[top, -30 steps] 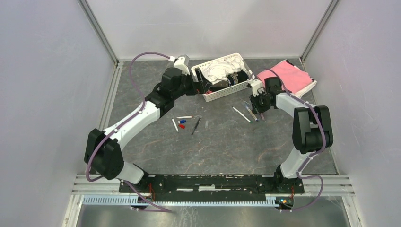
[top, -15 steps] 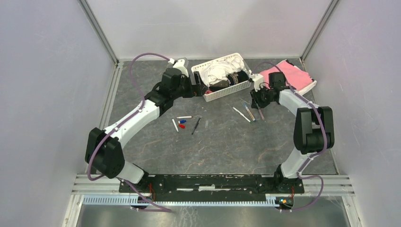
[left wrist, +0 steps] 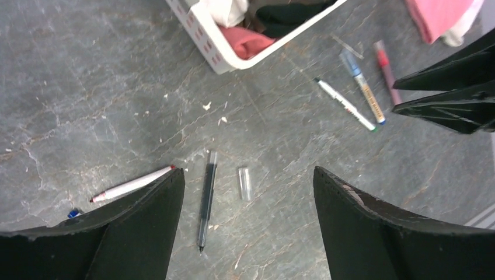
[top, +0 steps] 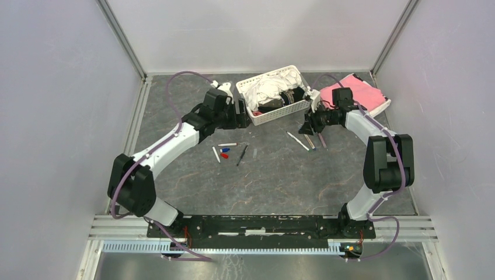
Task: Insert the pens into the pen caps
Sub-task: Pick up the pen from the center of the board.
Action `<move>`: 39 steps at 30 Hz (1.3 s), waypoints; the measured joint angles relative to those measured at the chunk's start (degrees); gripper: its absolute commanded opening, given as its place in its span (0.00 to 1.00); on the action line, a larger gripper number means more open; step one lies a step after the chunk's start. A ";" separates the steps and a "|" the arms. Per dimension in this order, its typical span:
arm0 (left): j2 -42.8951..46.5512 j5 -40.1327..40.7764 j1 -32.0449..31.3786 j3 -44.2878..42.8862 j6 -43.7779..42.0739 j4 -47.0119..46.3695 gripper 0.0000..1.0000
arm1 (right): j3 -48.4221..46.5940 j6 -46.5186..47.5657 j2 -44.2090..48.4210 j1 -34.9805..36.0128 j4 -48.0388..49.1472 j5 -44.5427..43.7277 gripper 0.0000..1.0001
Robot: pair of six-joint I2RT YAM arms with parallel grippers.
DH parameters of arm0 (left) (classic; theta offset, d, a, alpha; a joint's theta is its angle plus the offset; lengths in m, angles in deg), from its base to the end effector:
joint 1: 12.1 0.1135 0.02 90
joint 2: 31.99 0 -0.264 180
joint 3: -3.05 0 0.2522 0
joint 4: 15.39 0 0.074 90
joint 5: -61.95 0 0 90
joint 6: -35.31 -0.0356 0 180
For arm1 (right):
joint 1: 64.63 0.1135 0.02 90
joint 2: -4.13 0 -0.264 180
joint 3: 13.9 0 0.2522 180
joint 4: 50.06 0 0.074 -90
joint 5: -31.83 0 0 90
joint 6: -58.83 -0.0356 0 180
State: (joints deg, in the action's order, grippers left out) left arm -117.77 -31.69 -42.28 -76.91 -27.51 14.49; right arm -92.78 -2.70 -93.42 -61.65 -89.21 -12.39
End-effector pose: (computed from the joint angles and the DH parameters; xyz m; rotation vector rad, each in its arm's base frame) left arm 0.2931 -0.1731 0.2873 0.0961 2.2623 -0.6203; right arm 0.3445 0.0435 0.2108 -0.8982 2.1505 0.8055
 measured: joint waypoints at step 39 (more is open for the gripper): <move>-16.63 -6.69 -2.38 0.15 -5.18 12.59 0.45 | 2.21 -2.25 0.00 -0.02 1.77 4.44 0.43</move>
State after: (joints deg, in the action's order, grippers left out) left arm -134.40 -38.38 -44.66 -76.75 -32.69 27.08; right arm -90.57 -4.95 -93.42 -61.67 -87.44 -7.95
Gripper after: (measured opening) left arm 0.446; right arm 0.433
